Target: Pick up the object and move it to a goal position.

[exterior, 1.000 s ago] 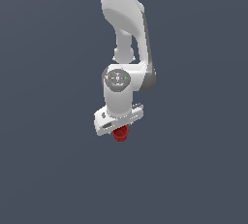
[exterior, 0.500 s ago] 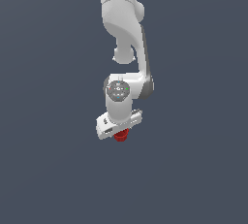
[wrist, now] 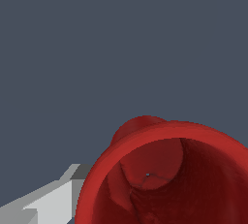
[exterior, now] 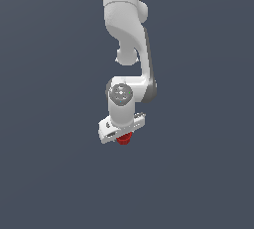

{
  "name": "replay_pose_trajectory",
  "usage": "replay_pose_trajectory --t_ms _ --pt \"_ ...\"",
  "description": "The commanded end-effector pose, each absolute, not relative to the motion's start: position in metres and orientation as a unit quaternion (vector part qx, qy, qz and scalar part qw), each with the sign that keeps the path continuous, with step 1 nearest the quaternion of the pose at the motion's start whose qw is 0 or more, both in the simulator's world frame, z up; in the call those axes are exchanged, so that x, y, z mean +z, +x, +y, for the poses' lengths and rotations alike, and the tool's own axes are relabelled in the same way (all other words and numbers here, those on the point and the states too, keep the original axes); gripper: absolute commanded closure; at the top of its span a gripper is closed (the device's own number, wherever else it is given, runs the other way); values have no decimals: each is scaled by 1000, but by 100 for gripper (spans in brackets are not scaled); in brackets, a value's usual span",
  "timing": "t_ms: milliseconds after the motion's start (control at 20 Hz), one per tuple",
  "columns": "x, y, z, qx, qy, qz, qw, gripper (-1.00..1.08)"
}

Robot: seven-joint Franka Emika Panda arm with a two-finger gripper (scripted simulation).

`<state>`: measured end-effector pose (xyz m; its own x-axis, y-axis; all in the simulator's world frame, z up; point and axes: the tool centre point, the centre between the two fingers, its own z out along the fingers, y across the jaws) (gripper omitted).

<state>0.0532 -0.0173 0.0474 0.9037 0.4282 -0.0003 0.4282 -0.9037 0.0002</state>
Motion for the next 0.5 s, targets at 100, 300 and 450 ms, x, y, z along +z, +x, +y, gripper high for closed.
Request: replay_pose_trajectory --t_ms 100,300,450 --pt "47 53 -17 0 976 220 0 108" --pt "48 53 -17 0 976 219 0 108" --pt "52 50 -16 0 976 219 0 108"
